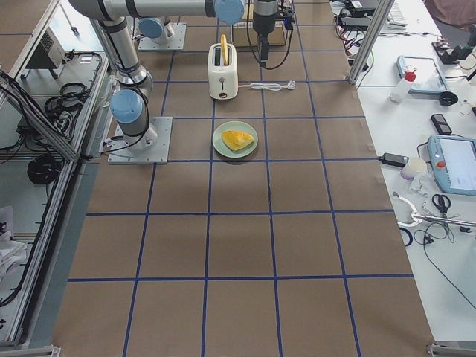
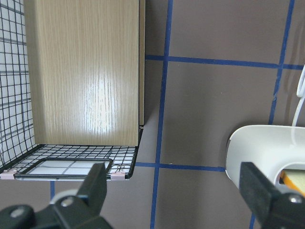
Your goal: Press toaster with right arm
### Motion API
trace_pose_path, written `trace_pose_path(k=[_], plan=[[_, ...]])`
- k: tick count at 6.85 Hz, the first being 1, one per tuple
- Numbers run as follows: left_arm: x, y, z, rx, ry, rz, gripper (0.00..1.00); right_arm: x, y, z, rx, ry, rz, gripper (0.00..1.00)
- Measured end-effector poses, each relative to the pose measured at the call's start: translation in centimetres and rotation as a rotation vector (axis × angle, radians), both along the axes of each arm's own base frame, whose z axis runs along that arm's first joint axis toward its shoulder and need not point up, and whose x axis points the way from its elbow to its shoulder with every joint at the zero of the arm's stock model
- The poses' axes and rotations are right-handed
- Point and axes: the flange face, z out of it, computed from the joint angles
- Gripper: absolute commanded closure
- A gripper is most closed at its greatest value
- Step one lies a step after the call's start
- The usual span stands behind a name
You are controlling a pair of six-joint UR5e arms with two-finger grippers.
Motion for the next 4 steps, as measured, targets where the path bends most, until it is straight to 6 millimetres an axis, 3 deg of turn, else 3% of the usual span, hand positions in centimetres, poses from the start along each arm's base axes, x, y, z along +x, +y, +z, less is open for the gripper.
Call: trace_pose_path(k=[4], plan=[[0.0,0.01,-0.01,0.001,0.0,0.0,0.0,0.37,-0.2,1.08,-0.022,-0.034,-0.006,0.0]])
